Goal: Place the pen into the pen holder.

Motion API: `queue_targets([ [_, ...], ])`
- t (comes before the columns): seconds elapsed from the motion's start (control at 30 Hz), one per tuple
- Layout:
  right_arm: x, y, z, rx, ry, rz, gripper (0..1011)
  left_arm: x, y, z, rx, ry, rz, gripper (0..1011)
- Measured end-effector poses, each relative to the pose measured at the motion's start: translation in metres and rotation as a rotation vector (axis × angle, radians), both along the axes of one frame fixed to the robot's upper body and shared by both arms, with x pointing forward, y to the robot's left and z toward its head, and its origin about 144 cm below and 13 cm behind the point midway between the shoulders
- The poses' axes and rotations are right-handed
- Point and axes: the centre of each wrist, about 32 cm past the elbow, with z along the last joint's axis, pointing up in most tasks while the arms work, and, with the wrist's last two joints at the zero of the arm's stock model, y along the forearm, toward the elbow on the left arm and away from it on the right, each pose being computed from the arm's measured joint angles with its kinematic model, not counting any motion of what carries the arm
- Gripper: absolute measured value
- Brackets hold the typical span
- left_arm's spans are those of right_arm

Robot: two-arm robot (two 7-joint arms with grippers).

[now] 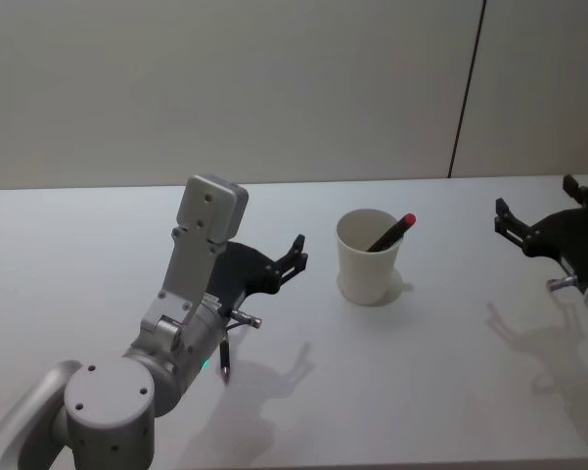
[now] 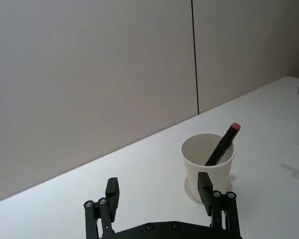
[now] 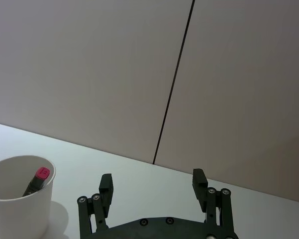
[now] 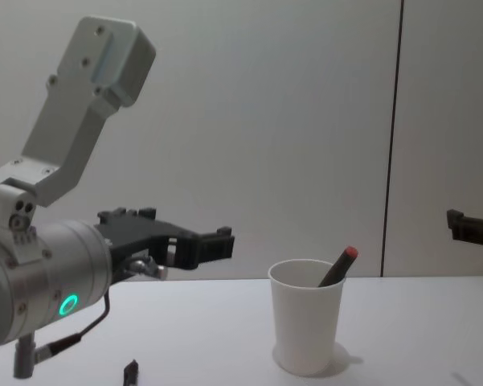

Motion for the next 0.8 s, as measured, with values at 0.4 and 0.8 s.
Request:
queue_targets([
  [0.4, -0.0003, -0.0002, -0.0002, -0.001, 0.000, 0.000, 1001, -0.0026, -0.0001, 0.0017, -0.005, 0.125, 0.039, 1004],
  [0.8, -0.0003, -0.0002, -0.0003, -0.001, 0.001, 0.000, 1001, 0.0004, -0.0015, 0.0005, -0.016, 0.241, 0.070, 1004],
])
